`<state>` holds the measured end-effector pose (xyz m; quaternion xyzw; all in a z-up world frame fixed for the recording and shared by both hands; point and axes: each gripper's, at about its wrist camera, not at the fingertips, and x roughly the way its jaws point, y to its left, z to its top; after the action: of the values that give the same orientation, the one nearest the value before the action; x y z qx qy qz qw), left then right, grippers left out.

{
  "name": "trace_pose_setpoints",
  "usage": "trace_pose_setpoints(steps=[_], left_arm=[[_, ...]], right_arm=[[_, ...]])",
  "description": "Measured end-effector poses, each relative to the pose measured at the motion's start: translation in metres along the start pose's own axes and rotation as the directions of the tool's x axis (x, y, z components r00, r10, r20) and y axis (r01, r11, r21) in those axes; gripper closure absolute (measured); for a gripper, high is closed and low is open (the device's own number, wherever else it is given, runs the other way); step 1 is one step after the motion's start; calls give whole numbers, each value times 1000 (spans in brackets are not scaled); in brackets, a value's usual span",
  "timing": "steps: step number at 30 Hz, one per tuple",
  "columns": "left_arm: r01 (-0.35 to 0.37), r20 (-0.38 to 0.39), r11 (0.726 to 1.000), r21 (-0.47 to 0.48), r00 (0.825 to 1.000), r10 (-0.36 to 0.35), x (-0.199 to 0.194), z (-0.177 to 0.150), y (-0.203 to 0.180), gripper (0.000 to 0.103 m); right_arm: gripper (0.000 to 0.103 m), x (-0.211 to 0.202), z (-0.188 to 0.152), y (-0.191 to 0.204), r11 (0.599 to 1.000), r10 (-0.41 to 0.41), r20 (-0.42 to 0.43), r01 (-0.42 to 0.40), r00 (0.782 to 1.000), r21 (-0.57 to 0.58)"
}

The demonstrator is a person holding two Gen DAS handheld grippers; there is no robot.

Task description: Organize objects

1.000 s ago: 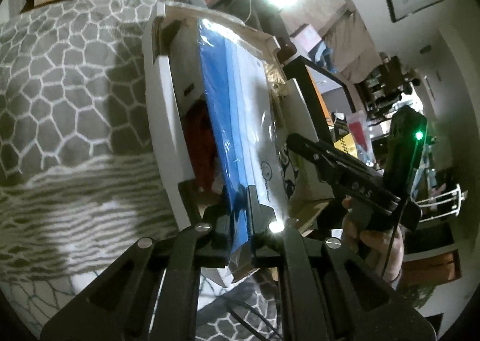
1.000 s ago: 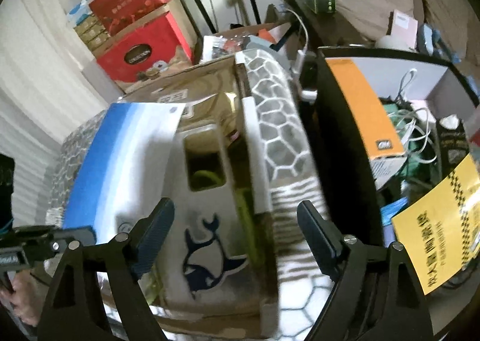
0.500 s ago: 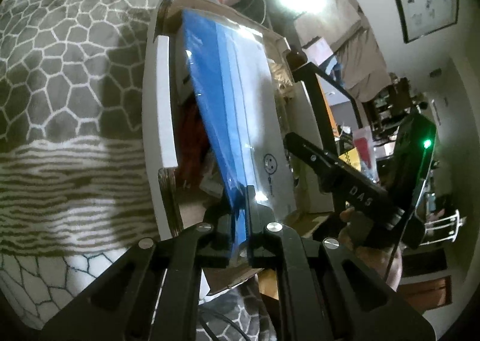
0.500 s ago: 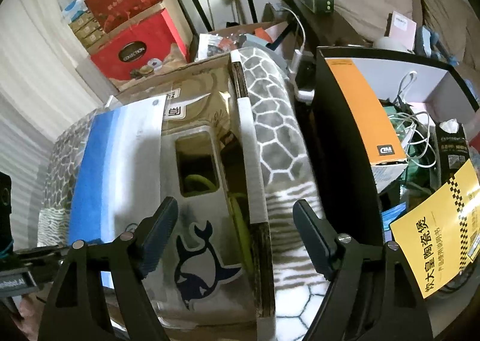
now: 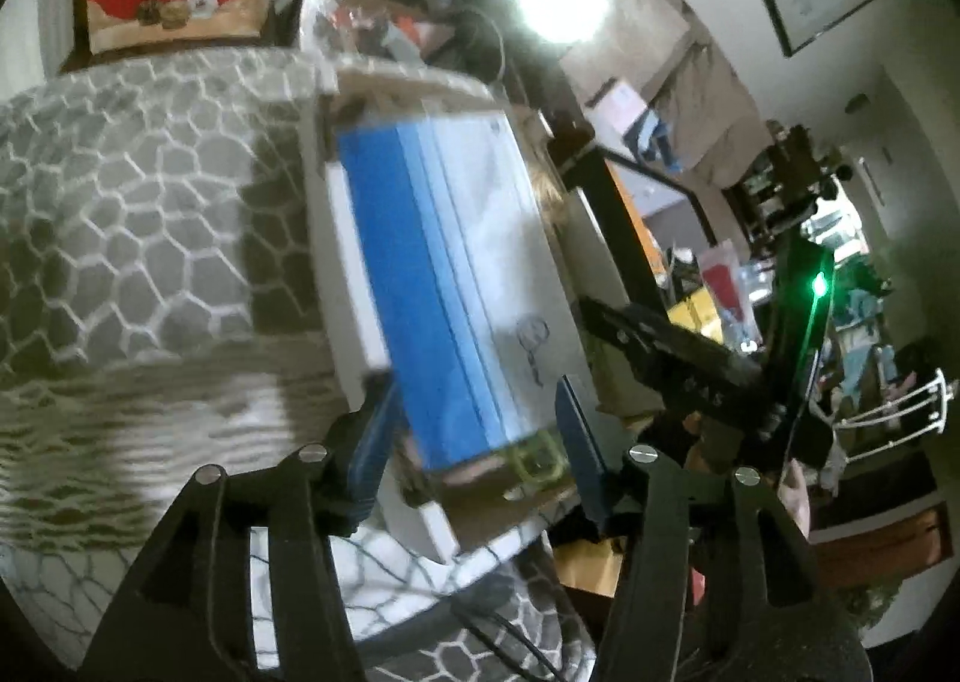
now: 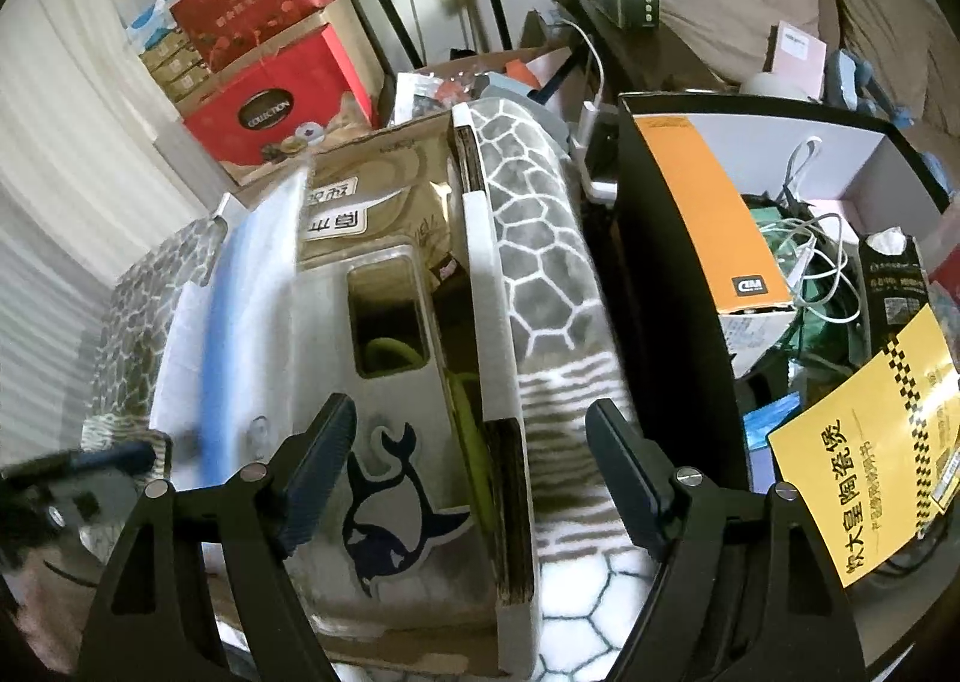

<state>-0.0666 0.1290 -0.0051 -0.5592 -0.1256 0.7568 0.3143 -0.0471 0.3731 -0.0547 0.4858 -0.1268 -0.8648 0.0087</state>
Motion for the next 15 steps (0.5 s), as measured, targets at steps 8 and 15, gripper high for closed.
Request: trace_pose_setpoints(steps=[8, 15], left_arm=[[-134, 69, 991, 26, 989, 132, -6, 28, 18, 42], [-194, 61, 980, 37, 980, 192, 17, 42, 25, 41]], right_arm=[[22, -22, -7, 3, 1000, 5, 39, -4, 999, -2], [22, -36, -18, 7, 1000, -4, 48, 5, 999, -14]])
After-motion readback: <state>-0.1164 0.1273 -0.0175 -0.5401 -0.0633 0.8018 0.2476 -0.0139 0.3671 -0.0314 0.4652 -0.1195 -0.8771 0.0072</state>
